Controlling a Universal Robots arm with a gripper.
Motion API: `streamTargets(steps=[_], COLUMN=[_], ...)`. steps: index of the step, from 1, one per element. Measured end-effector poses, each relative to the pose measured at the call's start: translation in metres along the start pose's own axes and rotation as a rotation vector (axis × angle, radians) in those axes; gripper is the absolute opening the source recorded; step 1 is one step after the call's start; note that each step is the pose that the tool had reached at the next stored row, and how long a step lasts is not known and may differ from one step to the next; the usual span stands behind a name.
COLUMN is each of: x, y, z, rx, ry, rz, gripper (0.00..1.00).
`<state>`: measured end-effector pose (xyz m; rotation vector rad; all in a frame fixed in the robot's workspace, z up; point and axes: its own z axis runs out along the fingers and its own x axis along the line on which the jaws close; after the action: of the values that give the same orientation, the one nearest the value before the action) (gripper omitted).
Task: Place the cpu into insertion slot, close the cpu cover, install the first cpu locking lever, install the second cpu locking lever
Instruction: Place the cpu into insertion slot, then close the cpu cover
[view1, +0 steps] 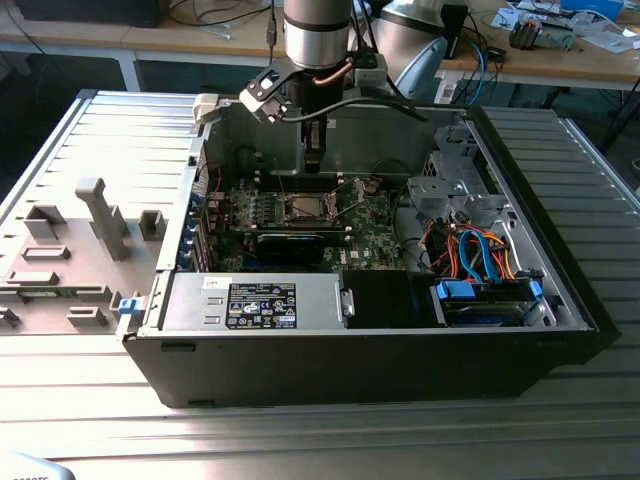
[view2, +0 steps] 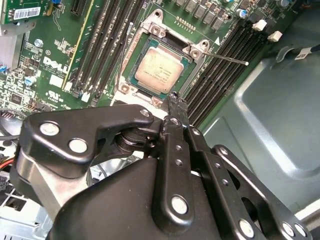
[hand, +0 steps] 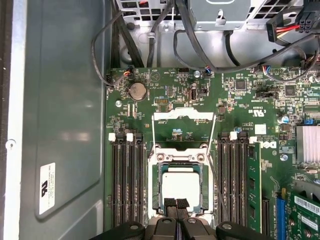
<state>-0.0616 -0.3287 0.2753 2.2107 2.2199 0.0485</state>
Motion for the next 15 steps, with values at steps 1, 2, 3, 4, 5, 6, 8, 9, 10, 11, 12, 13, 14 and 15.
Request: streamTargets(steps=[1, 2, 3, 4, 5, 6, 8, 9, 10, 11, 12, 13, 14, 15], x=[0.0000, 0.0000, 0.0000, 0.0001, 0.0001, 0.0001, 0.0001, 0.0001, 0.0001, 0.0001, 0.0001, 0.0001, 0.0000, -0.0006], y=[0.0000, 0.0001, 0.0001, 0.0001, 0.0001, 0.0002, 0.0001, 0.0001, 0.0002, 0.0001, 0.0001, 0.0001, 0.0001, 0.0001], z=[-0.0006, -0.0016, -0.0023, -0.0034, -0.0044, -0.0044, -0.0046, -0.0046, -0.0046, -0.0047, -0.0047, -0.0047, -0.0047, -0.0048], rx=[0.0000, 0.0000, 0.0000, 0.0000, 0.0000, -0.0002, 0.0000, 0.0000, -0.0001, 0.0000, 0.0000, 0.0000, 0.0000, 0.0001], ry=[0.0001, 0.0001, 0.0000, 0.0000, 0.0001, 0.0003, 0.0001, 0.0001, 0.0001, 0.0001, 0.0001, 0.0001, 0.0000, 0.0000], rz=[0.000, 0.000, 0.000, 0.000, 0.000, 0.000, 0.000, 0.000, 0.000, 0.000, 0.000, 0.000, 0.000, 0.000], gripper=[0.11, 0.11, 0.11, 0.11, 0.11, 0.11, 0.11, 0.11, 0.11, 0.11, 0.11, 0.11, 0.11, 0.11])
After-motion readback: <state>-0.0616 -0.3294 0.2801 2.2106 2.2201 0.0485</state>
